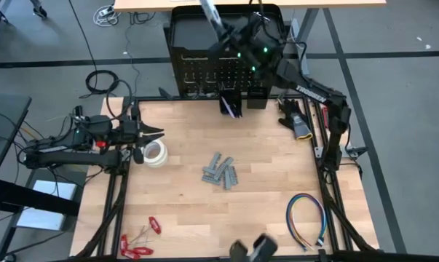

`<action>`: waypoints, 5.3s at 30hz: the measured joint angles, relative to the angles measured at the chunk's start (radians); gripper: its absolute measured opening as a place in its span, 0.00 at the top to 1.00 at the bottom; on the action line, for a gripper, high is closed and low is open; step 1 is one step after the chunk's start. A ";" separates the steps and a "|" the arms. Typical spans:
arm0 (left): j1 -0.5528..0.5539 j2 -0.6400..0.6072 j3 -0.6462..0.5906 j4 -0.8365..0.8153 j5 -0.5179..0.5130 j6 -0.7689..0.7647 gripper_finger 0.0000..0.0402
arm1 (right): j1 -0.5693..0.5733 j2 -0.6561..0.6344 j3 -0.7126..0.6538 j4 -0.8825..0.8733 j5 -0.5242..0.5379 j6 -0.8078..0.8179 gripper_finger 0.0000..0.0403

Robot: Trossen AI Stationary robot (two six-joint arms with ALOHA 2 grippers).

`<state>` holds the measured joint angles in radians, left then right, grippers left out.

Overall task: Hang tools onto peg board
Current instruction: Put the silver spirit level onto the peg board

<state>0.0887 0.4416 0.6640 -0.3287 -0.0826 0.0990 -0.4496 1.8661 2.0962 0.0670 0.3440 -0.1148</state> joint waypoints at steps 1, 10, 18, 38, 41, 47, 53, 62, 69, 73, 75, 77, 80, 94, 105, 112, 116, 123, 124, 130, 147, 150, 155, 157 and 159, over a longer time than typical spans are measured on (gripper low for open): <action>0.000 0.003 0.000 0.004 0.000 0.000 0.85 | -0.019 0.012 0.000 0.032 -0.016 0.017 0.83; 0.000 0.011 0.000 0.060 -0.001 0.005 0.85 | -0.096 0.067 0.000 0.087 -0.080 0.059 0.83; 0.001 0.021 0.000 0.068 -0.030 0.034 0.85 | 0.018 0.039 0.000 0.058 -0.249 -0.047 0.83; 0.001 0.195 0.215 -0.032 -0.129 0.123 0.56 | 0.254 -0.085 -0.001 -0.881 -0.386 -0.353 0.83; 0.001 0.288 0.214 -0.017 -0.128 0.192 0.47 | 0.243 -0.084 -0.003 -0.936 -0.500 -0.350 0.83; 0.001 0.385 0.217 0.108 -0.076 0.287 0.36 | 0.233 -0.086 -0.002 -0.998 -0.569 -0.362 0.83; 0.001 0.464 0.217 0.263 -0.033 0.274 0.38 | 0.228 -0.086 -0.002 -0.997 -0.574 -0.368 0.83; 0.002 0.536 0.217 0.367 -0.063 0.256 0.64 | 0.215 -0.085 -0.022 -0.984 -0.579 -0.368 0.83; 0.002 0.498 0.217 0.323 -0.089 0.230 0.79 | 0.205 -0.084 -0.024 -0.973 -0.584 -0.363 0.83; 0.001 0.469 0.217 0.302 -0.115 0.230 0.78 | 0.206 -0.083 -0.024 -0.960 -0.579 -0.360 0.83; 0.001 0.462 0.217 0.298 -0.114 0.232 0.77 | 0.205 -0.084 -0.024 -0.966 -0.577 -0.359 0.83; 0.001 0.451 0.217 0.283 -0.110 0.233 0.77 | 0.201 -0.084 -0.024 -0.979 -0.577 -0.359 0.83; 0.001 0.442 0.217 0.281 -0.110 0.233 0.76 | 0.197 -0.084 -0.024 -0.984 -0.574 -0.359 0.83; 0.001 0.435 0.217 0.260 -0.131 0.260 0.89 | 0.197 -0.084 -0.024 -0.979 -0.566 -0.368 0.83; 0.012 0.427 0.282 0.316 -0.197 0.288 0.89 | 0.245 -0.184 -0.021 -0.988 -0.220 -0.356 0.58; 0.092 0.498 0.537 0.184 -0.240 0.286 0.89 | 0.268 -0.329 -0.018 -0.980 -0.162 -0.302 0.55; 0.178 0.558 0.664 0.175 -0.241 0.269 0.89 | 0.267 -0.366 -0.018 -0.995 -0.162 -0.251 0.55; 0.343 0.741 0.893 0.087 -0.153 0.226 0.89 | 0.314 -0.371 -0.021 -1.071 -0.162 -0.140 0.55; 0.368 0.774 0.929 0.068 -0.136 0.213 0.89 | 0.329 -0.371 -0.026 -1.084 -0.162 -0.117 0.56; 0.508 0.962 1.113 0.065 -0.045 0.165 0.89 | 0.439 -0.372 -0.119 -1.165 -0.138 0.011 0.57; 0.762 1.245 1.236 0.124 0.199 -0.091 0.89 | 0.605 -0.377 -0.318 -1.162 0.023 0.147 0.58; 0.768 1.253 1.237 0.122 0.222 -0.127 0.89 | 0.606 -0.377 -0.318 -1.162 0.023 0.147 0.58; 0.768 1.254 1.237 0.095 0.212 -0.136 0.89 | 0.605 -0.377 -0.319 -1.162 0.024 0.147 0.58; 0.768 1.249 1.237 0.068 0.206 -0.132 0.89 | 0.605 -0.377 -0.319 -1.163 0.024 0.147 0.58; 0.768 1.245 1.237 0.044 0.204 -0.122 0.89 | 0.605 -0.377 -0.319 -1.163 0.024 0.147 0.58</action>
<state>0.8566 1.6863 1.9007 -0.2844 0.1211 -0.0229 0.1558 1.4887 1.7775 -1.0958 0.3683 0.0318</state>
